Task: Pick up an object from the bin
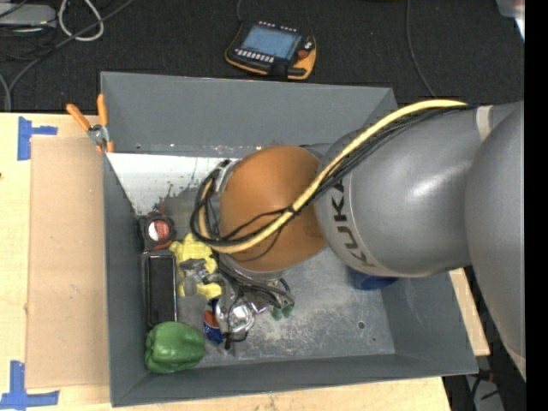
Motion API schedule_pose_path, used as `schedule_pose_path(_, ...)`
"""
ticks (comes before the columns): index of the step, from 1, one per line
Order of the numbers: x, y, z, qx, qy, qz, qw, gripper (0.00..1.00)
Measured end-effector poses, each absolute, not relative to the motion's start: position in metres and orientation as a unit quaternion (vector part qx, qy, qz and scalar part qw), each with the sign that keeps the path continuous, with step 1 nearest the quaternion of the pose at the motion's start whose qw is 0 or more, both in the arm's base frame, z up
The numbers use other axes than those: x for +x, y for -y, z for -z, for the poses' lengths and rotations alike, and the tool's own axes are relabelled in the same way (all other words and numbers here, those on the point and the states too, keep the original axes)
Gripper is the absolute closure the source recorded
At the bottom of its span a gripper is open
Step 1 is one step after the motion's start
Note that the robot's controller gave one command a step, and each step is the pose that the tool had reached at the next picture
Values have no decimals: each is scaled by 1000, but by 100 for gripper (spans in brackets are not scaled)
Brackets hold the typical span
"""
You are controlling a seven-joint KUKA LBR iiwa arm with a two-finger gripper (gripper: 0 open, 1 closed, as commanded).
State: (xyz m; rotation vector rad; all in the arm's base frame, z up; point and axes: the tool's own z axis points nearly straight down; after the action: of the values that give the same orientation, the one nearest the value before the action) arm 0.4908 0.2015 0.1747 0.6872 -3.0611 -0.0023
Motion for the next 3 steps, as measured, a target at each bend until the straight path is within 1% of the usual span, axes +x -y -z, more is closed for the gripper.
schedule_pose_path(1,515,-135,-264,138,990,0,-2,0)
schedule_pose_path(2,486,-197,-237,235,972,3,7,0)
schedule_pose_path(3,479,-158,-214,30,1000,-2,1,100)
